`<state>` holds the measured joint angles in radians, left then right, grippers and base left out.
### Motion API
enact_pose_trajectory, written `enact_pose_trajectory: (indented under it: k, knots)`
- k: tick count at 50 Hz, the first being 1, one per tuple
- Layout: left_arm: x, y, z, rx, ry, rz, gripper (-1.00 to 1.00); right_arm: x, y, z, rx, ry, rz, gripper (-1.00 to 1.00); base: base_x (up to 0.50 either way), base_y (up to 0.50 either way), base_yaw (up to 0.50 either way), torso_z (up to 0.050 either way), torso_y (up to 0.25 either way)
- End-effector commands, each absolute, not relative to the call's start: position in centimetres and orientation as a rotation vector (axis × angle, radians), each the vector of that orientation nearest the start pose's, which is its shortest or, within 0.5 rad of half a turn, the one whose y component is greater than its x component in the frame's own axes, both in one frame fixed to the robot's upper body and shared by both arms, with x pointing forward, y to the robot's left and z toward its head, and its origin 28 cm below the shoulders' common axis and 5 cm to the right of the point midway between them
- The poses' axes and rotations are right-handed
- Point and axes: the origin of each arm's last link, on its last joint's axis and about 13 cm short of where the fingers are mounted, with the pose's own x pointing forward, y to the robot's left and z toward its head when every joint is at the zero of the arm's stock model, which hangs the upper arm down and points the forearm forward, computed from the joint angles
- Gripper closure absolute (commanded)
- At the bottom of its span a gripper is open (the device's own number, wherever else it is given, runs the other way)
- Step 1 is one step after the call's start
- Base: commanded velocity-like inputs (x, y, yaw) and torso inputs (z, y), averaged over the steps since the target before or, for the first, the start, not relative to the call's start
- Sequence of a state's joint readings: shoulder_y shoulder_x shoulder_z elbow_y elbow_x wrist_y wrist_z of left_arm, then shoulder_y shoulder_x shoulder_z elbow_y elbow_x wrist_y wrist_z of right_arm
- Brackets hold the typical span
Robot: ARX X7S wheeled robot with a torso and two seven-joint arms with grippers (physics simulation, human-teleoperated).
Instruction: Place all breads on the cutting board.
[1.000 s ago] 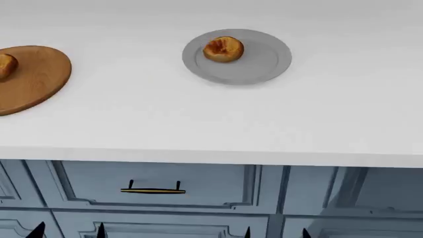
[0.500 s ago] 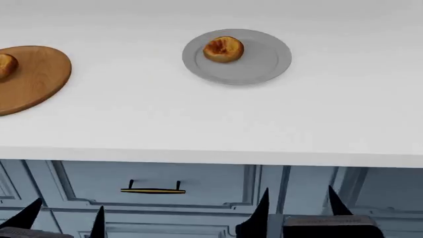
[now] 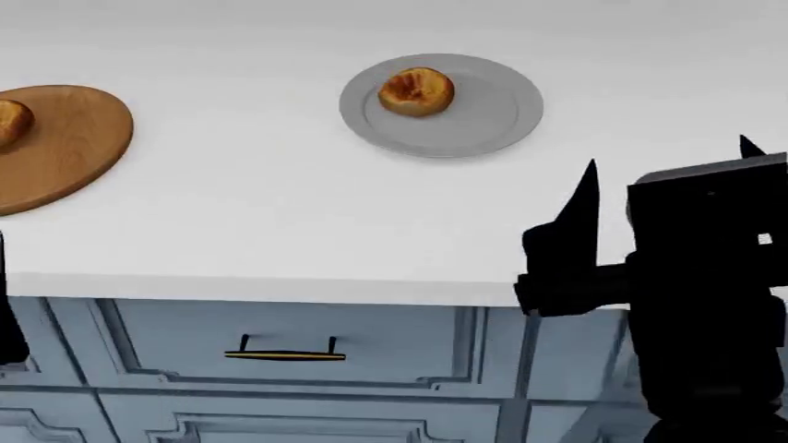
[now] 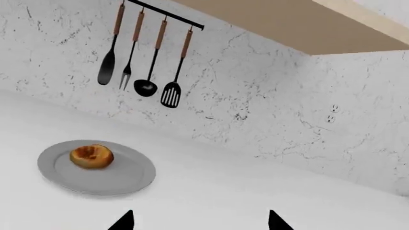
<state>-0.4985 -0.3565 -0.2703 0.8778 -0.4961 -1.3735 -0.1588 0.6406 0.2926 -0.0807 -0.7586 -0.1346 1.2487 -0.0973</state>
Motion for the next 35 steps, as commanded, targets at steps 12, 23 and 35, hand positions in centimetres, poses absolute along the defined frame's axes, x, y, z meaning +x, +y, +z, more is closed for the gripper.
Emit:
enact_pose_trajectory:
  k: [12, 23, 35]
  knots:
    - [18.5, 29.6, 26.4, 0.132, -0.105, 0.11, -1.0, 22.4, -15.2, 29.6, -0.393, -0.273, -0.126, -1.0, 0.0, 0.49, 0.0, 0.0, 0.0]
    - [18.8, 29.4, 26.7, 0.171, -0.108, 0.1, -1.0, 23.0, -15.2, 29.6, -0.4, -0.282, -0.122, -1.0, 0.0, 0.5, 0.0, 0.0, 0.0]
    - [18.8, 29.4, 26.9, 0.185, -0.119, 0.108, -1.0, 22.9, -15.0, 29.6, -0.383, -0.291, -0.098, -1.0, 0.0, 0.5, 0.0, 0.0, 0.0]
